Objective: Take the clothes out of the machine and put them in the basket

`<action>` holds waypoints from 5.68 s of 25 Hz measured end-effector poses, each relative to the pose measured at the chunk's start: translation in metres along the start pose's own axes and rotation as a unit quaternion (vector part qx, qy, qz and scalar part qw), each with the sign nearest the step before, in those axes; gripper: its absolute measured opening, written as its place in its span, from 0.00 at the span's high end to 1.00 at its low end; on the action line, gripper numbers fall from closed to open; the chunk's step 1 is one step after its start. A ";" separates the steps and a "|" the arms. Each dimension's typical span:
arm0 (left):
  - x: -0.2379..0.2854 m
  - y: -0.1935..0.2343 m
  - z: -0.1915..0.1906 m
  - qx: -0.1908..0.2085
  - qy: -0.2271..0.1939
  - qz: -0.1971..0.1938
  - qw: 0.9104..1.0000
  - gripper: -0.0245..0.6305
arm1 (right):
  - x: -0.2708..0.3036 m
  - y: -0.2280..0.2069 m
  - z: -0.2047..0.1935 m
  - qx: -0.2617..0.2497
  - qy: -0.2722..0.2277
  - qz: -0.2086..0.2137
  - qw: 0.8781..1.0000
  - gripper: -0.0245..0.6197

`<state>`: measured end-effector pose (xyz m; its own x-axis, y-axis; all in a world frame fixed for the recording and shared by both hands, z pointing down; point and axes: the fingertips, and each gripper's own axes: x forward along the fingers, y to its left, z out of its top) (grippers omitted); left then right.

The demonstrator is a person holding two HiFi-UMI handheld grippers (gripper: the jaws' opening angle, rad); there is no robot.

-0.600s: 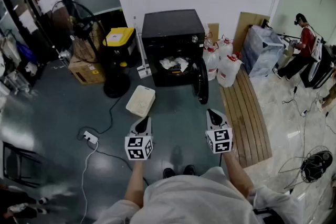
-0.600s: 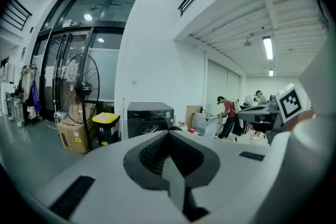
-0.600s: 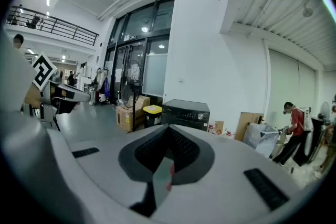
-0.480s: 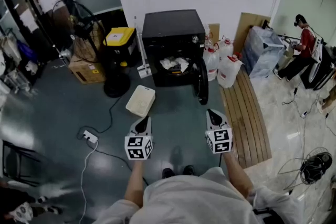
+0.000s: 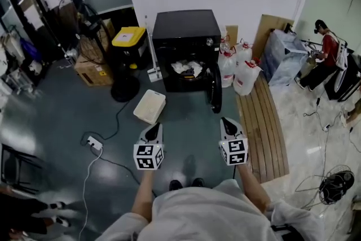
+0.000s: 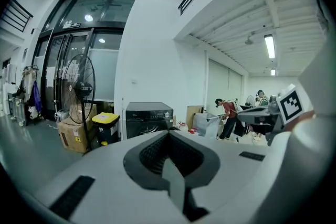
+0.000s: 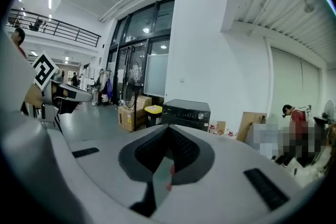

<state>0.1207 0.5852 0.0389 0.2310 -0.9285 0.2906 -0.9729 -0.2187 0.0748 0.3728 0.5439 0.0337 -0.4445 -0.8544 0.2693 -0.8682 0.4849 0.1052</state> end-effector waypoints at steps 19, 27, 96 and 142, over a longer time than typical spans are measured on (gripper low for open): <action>0.059 -0.009 -0.005 -0.010 0.014 0.008 1.000 0.94 | 0.049 -0.035 -0.012 0.005 0.012 0.016 1.000 0.93; 0.135 0.028 0.004 -0.021 0.018 -0.012 1.000 0.93 | 0.121 -0.045 -0.013 0.001 0.033 0.010 0.999 0.93; 0.549 0.239 0.039 -0.051 0.104 0.059 0.991 0.94 | 0.621 -0.137 -0.003 0.005 0.120 0.127 0.985 0.93; 0.692 0.310 -0.254 -0.070 0.146 -0.015 0.987 0.94 | 0.767 -0.101 -0.300 0.029 0.184 0.025 0.982 0.92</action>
<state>-0.0198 -0.0493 0.5060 0.2706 -0.7919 0.5473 -0.9603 -0.1819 0.2117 0.1854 -0.1047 0.5166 -0.3863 -0.6992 0.6015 -0.8634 0.5036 0.0310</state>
